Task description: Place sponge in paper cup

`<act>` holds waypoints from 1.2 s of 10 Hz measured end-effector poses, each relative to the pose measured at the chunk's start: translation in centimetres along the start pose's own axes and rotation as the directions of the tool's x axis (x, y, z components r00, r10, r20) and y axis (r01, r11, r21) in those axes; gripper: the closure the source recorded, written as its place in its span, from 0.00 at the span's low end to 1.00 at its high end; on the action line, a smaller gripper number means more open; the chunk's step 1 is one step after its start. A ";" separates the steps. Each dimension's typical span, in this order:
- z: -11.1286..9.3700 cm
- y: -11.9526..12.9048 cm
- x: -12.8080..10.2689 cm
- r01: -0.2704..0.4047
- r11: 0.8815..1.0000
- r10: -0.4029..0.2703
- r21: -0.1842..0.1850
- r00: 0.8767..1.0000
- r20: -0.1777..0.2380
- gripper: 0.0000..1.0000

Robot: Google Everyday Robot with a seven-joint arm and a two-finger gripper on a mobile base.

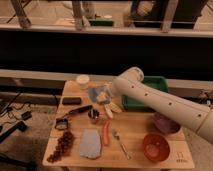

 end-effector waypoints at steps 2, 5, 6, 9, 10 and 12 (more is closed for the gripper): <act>0.9 0.3 -1.9 0.010 1.000 -0.010 -0.009 1.000 0.021 0.87; 3.0 2.2 -5.0 0.063 0.997 -0.062 -0.033 0.998 0.020 0.87; 3.6 2.7 -5.6 0.078 0.996 -0.077 -0.042 0.997 0.014 0.87; 4.6 3.1 -7.2 0.117 0.991 -0.116 -0.059 0.993 0.007 0.87; 4.7 2.9 -7.5 0.122 0.991 -0.121 -0.060 0.993 0.009 0.87; 4.9 2.5 -8.2 0.129 0.990 -0.128 -0.062 0.992 0.013 0.87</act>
